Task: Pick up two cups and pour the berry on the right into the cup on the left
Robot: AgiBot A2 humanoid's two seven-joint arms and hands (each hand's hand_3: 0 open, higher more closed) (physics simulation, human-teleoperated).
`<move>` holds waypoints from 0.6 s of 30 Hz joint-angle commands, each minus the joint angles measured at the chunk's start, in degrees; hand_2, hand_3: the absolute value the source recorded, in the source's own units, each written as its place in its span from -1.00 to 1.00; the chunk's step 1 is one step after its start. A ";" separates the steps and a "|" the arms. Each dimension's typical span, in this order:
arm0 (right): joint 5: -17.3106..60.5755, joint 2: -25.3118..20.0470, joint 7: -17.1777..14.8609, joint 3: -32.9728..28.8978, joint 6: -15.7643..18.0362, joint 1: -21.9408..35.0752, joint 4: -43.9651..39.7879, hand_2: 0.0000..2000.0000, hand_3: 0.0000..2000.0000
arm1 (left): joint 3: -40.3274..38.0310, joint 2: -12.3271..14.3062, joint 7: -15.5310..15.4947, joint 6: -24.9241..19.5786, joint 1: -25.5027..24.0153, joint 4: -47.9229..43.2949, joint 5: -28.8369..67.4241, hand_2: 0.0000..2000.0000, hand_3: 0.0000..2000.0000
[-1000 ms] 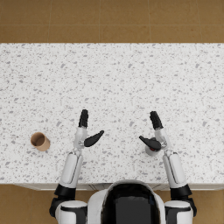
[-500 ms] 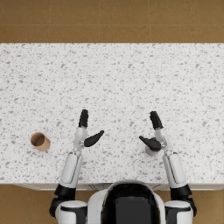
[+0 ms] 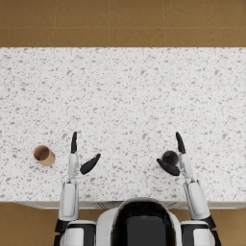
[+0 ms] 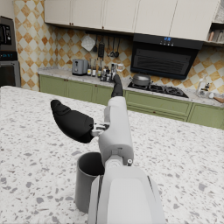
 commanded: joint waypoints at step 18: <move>1.20 1.10 0.03 -5.05 -0.03 -13.12 3.21 -1.00 -1.00 | -25.23 5.84 -0.03 -0.03 -3.95 12.45 1.18 -1.00 -1.00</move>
